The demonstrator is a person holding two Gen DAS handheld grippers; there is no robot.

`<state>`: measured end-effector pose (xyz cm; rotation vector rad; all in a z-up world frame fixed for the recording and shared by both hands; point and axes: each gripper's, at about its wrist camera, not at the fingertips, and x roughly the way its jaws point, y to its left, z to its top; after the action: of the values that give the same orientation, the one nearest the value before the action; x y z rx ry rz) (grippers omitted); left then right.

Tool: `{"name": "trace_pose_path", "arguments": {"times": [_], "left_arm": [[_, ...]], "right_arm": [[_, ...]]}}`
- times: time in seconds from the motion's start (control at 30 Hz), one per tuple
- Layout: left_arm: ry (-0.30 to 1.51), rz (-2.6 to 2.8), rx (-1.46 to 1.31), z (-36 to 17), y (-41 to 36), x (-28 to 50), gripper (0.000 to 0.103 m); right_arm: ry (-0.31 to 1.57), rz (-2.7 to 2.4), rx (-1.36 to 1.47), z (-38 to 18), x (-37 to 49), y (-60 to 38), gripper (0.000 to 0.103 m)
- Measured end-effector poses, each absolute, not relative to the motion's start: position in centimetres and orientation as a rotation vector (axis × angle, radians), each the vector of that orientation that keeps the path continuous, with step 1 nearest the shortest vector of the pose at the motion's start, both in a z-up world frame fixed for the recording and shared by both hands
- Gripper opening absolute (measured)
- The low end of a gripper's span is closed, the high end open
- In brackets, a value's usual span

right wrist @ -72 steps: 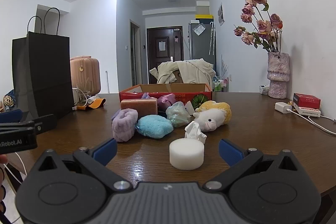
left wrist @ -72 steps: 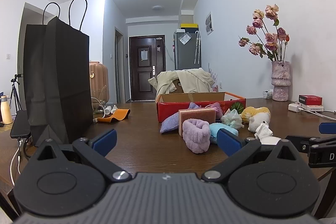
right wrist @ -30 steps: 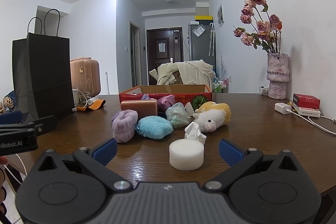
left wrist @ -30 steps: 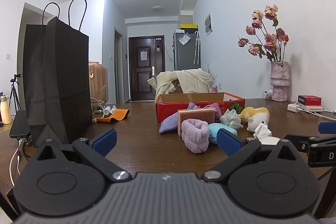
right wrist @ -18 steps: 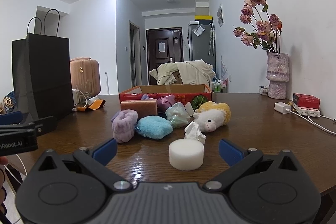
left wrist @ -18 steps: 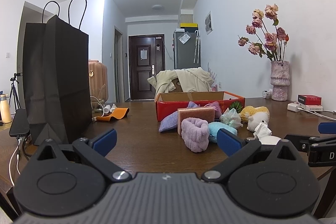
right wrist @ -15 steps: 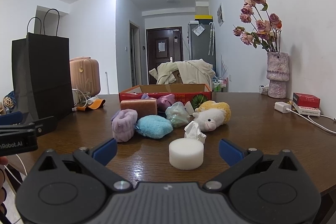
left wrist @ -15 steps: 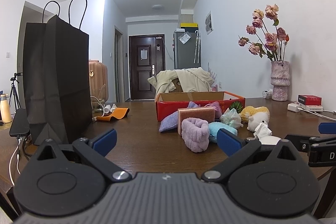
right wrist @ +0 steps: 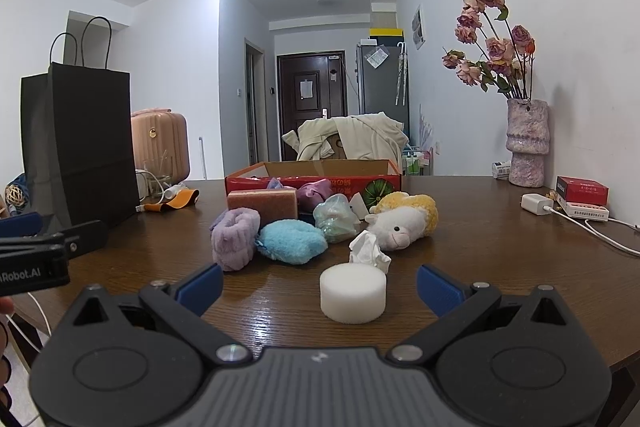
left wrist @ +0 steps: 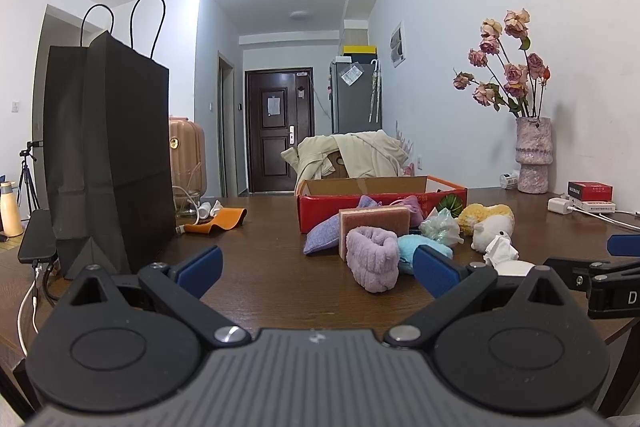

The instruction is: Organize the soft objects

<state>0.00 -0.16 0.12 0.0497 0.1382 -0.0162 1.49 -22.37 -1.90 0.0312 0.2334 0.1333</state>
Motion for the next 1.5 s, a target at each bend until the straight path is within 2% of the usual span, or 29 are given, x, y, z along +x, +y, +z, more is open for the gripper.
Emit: {"name": "trace_pose_path", "arguments": {"times": [0.23, 0.5, 0.73, 0.93, 1.13, 1.27, 1.33, 1.43, 1.47, 1.5], "left_arm": [[0.131, -0.03, 0.059, 0.8, 0.2, 1.9, 0.103], [0.233, -0.105, 0.087, 2.6, 1.5, 7.2, 0.103], [0.27, -0.136, 0.08, 5.1, 1.8, 12.3, 0.103], [0.362, -0.2, 0.026, 4.4, 0.2, 16.5, 0.103], [0.447, -0.263, 0.015, 1.8, -1.8, 19.2, 0.103], [0.489, -0.289, 0.018, 0.1, -2.4, 20.2, 0.103], [0.488, -0.311, 0.044, -0.5, -2.6, 20.3, 0.098], [0.511, -0.3, 0.059, -1.4, -2.5, 20.6, 0.075], [0.532, -0.298, 0.051, -1.7, -2.2, 20.8, 0.064], [0.55, -0.3, 0.036, -2.0, -1.7, 21.1, 0.061]], "right_arm": [[0.231, 0.12, 0.035, -2.1, 2.3, -23.2, 0.103], [0.236, 0.096, 0.085, -1.0, 6.7, -24.9, 0.103], [0.305, 0.158, 0.1, 0.8, 13.0, -25.9, 0.103], [0.412, 0.154, 0.078, 1.0, 17.5, -25.7, 0.103], [0.468, 0.188, 0.087, 0.3, 19.6, -25.5, 0.095], [0.479, 0.214, 0.112, 0.2, 20.7, -25.0, 0.084], [0.486, 0.236, 0.119, 0.4, 21.3, -24.4, 0.082], [0.487, 0.266, 0.104, 0.4, 22.1, -23.1, 0.082], [0.487, 0.275, 0.091, 0.4, 22.2, -22.5, 0.082], [0.484, 0.283, 0.075, 0.4, 22.4, -21.9, 0.082]]}}
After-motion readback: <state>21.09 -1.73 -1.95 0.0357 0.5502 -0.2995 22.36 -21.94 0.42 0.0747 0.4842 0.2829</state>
